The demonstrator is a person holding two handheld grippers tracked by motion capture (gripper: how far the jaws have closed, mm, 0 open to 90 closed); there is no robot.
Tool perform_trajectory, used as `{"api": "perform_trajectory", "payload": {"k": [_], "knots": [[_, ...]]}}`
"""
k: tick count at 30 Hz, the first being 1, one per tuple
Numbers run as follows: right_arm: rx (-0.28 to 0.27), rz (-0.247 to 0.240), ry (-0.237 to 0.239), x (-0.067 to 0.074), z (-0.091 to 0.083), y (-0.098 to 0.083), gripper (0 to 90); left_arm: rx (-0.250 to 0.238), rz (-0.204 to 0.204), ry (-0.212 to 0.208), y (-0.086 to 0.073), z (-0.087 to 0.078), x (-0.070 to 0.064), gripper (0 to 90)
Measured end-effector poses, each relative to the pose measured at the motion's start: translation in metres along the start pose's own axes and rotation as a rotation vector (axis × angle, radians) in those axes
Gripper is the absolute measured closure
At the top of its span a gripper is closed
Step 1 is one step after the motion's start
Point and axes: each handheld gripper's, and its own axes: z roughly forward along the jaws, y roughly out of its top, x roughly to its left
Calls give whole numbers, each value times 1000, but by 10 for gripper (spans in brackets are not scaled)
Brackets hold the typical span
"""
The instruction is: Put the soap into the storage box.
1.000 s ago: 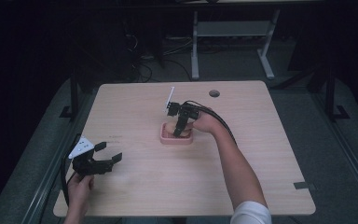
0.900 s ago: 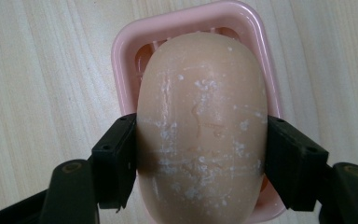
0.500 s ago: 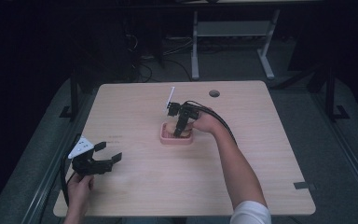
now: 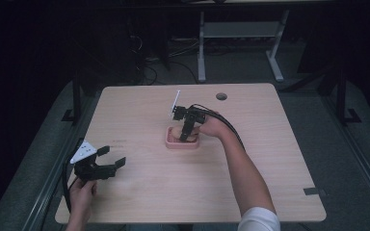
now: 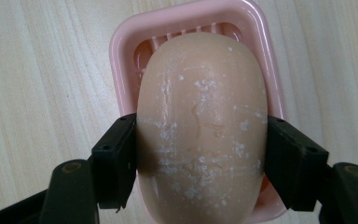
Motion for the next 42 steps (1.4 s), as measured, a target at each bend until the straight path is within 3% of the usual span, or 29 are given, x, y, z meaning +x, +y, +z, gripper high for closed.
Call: {"api": "perform_trajectory", "payload": {"k": [11, 16, 23, 32, 42], "knots": [[10, -4, -20, 2, 0, 0, 313, -7, -5, -2, 1, 0, 0, 143], [-51, 14, -19, 1, -11, -1, 284, -3, 1, -4, 1, 1, -2, 143], [-76, 34, -2, 3, -16, -12, 258, -1, 0, -3, 1, 1, -1, 143], [-116, 59, -13, 7, -30, -30, 244, 10, 16, -6, 1, 2, -2, 143], [-150, 94, -29, 11, -45, -49, 242, 6, 7, -9, 2, 3, -4, 143]]}}
